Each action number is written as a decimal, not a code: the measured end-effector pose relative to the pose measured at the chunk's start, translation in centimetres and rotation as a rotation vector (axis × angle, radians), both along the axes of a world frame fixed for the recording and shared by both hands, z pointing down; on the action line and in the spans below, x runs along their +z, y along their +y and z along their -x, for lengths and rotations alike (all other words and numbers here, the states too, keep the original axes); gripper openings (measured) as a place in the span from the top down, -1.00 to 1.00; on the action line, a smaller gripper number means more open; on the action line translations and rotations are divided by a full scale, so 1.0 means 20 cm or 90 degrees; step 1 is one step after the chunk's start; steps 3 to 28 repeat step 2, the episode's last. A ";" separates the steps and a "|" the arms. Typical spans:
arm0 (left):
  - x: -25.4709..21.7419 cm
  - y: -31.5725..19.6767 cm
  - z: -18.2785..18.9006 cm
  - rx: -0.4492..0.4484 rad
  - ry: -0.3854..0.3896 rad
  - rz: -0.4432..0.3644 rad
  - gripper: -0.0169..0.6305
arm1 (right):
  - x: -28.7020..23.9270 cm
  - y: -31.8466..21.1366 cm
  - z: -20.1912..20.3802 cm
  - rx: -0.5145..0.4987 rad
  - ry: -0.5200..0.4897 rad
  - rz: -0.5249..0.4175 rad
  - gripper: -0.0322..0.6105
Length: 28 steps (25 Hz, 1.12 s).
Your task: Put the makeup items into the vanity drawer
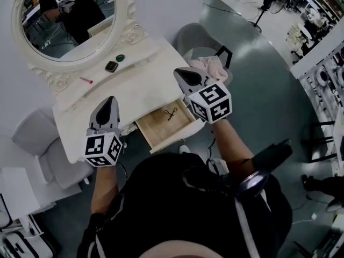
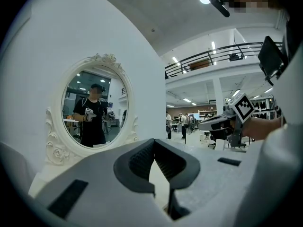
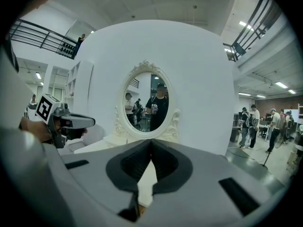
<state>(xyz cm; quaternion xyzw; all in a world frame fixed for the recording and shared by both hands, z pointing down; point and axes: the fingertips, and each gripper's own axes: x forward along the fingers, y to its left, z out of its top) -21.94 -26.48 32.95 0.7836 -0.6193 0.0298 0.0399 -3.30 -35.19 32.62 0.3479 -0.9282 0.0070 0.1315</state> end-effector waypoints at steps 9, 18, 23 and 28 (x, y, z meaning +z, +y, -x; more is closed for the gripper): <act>0.00 0.00 0.01 -0.007 -0.004 -0.006 0.93 | 0.01 0.00 0.00 0.002 -0.001 0.002 0.89; 0.00 0.00 0.01 -0.007 -0.004 -0.006 0.93 | 0.01 0.00 0.00 0.002 -0.001 0.002 0.89; 0.00 0.00 0.01 -0.007 -0.004 -0.006 0.93 | 0.01 0.00 0.00 0.002 -0.001 0.002 0.89; 0.00 0.00 0.01 -0.007 -0.004 -0.006 0.93 | 0.01 0.00 0.00 0.002 -0.001 0.002 0.89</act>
